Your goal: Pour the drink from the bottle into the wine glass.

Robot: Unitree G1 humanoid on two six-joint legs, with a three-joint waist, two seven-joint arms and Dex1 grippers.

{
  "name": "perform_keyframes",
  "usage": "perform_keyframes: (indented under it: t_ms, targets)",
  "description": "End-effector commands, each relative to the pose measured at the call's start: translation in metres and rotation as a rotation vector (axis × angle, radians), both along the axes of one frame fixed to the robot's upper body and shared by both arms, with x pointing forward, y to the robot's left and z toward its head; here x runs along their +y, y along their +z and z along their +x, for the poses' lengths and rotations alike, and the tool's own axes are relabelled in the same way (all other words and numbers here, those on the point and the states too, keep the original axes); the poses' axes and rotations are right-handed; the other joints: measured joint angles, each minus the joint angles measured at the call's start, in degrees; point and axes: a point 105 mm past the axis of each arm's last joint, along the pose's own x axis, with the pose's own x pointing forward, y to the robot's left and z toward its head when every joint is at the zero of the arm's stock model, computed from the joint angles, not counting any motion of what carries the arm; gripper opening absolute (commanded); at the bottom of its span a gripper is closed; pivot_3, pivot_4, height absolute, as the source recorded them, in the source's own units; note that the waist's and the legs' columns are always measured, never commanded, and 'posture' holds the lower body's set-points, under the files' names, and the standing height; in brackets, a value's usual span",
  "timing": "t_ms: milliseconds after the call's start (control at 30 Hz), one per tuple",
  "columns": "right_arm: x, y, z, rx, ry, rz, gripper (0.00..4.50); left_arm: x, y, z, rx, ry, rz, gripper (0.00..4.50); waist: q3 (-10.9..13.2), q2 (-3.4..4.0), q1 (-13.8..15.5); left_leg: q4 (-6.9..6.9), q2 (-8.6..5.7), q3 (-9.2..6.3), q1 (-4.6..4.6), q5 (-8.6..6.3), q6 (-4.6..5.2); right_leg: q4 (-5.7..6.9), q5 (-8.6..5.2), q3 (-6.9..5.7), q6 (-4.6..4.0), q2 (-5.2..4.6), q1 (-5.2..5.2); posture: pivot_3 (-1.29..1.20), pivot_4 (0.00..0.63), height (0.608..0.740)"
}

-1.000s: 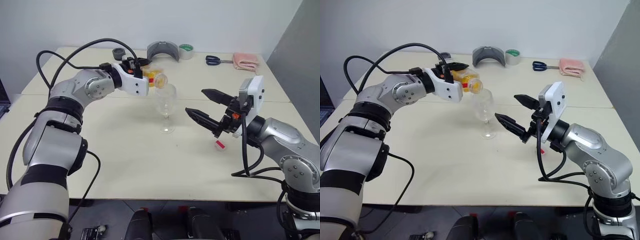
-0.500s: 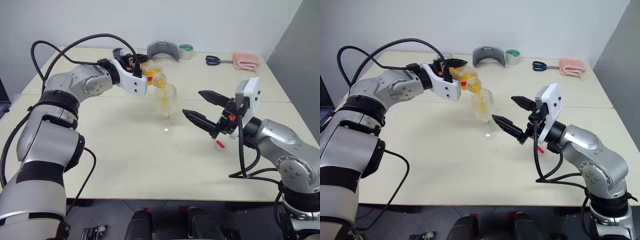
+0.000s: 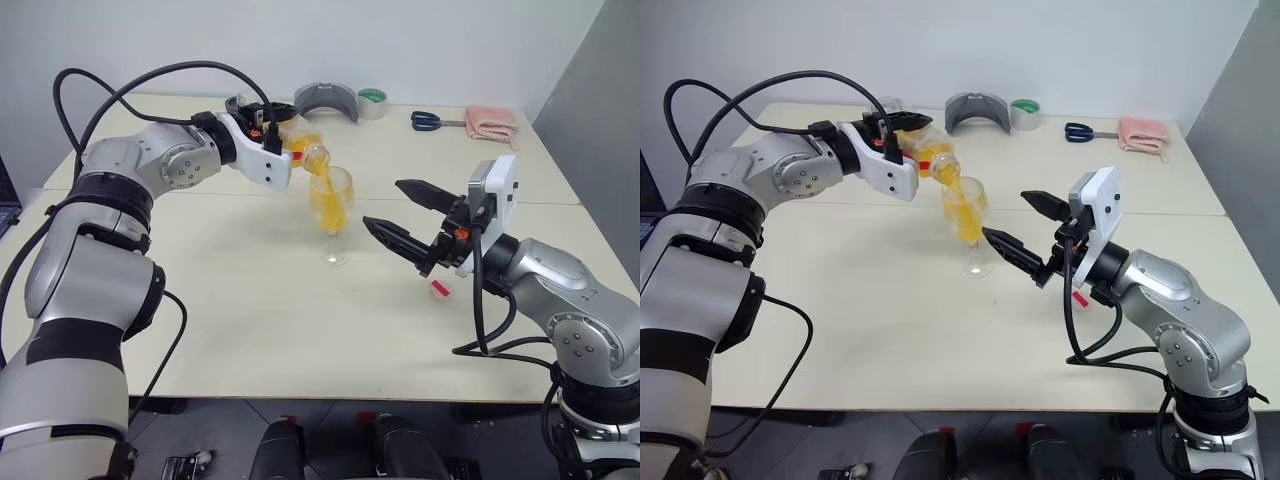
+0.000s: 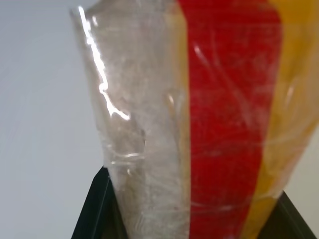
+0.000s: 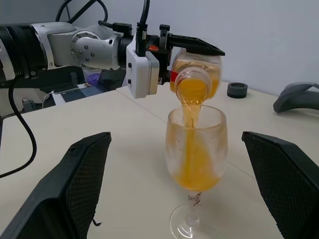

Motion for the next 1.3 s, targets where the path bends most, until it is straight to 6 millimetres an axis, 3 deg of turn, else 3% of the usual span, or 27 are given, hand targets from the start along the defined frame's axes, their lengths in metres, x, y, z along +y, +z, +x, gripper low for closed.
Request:
perform_keyframes:
  t_ms: [33, 533, 900, 1133, 1300]
  targets:
    - [0.002, 0.012, -0.005, -0.059, 0.014, 0.018, 4.5, 0.001, 0.032, -0.003, -0.092, -0.003, -0.02, 1.65, 0.0, 0.0, 0.0, 0.0, 0.0, 0.0, 0.0, 0.0, 0.0, 0.0, 0.0, 0.0, 0.0, 0.0, 0.0, 0.0, 0.15, 0.74]
    - [0.002, 0.013, -0.004, -0.058, 0.012, 0.022, 4.5, 0.001, 0.031, -0.001, -0.091, 0.006, -0.033, 1.65, 0.0, 0.0, 0.0, 0.02, 0.0, 0.0, 0.0, 0.0, 0.0, 0.03, 0.0, 0.0, 0.0, -0.01, 0.0, 0.0, 0.15, 0.74]
    - [0.001, 0.013, -0.001, -0.055, 0.005, 0.019, 4.5, -0.004, 0.026, -0.004, 0.009, -0.03, -0.161, 1.65, 0.0, 0.0, -0.04, 0.03, 0.0, 0.02, 0.02, 0.01, 0.0, 0.06, 0.0, 0.0, -0.01, -0.01, -0.01, 0.0, 0.15, 0.74]
    - [0.002, 0.014, 0.001, -0.054, 0.018, 0.014, 4.5, -0.006, 0.04, -0.009, 0.085, -0.072, -0.333, 1.65, 0.0, 0.0, -0.03, 0.04, -0.01, 0.02, 0.02, 0.01, 0.0, 0.08, 0.0, 0.0, -0.01, -0.02, 0.0, 0.0, 0.15, 0.74]
    - [0.004, 0.016, 0.001, -0.052, 0.044, 0.011, 4.5, 0.0, 0.051, -0.012, 0.168, -0.116, -0.547, 1.65, 0.0, 0.01, -0.07, 0.08, 0.0, 0.01, 0.03, 0.02, 0.0, 0.12, 0.01, -0.01, -0.01, -0.01, 0.0, 0.0, 0.15, 0.74]
